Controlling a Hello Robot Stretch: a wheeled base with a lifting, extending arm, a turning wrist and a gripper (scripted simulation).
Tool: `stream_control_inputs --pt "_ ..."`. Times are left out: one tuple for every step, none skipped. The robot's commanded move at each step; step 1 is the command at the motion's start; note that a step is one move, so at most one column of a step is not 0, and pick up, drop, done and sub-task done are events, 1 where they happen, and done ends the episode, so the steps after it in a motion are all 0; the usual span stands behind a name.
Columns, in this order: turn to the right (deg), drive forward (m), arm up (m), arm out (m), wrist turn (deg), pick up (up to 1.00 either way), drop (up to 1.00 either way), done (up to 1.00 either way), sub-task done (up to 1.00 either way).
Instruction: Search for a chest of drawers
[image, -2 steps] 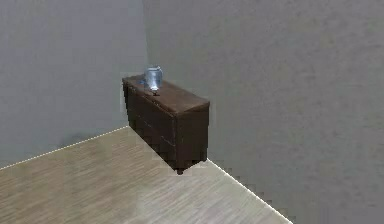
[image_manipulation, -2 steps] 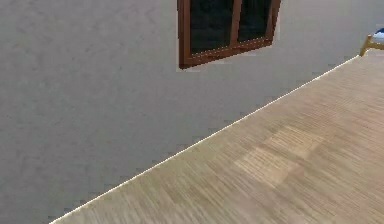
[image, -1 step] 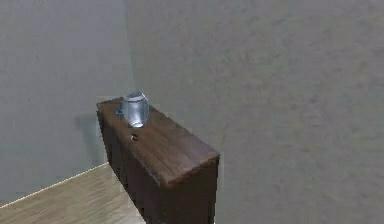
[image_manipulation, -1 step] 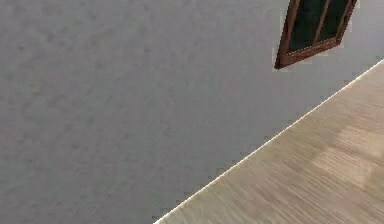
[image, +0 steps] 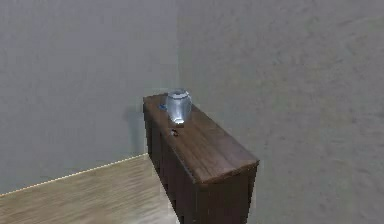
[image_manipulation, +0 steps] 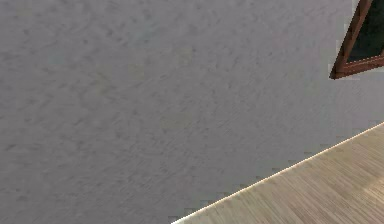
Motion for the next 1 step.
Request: stream_control_inputs --pt "0.0 0.0 0.0 0.0 0.0 0.0 0.0 1.0 0.0"
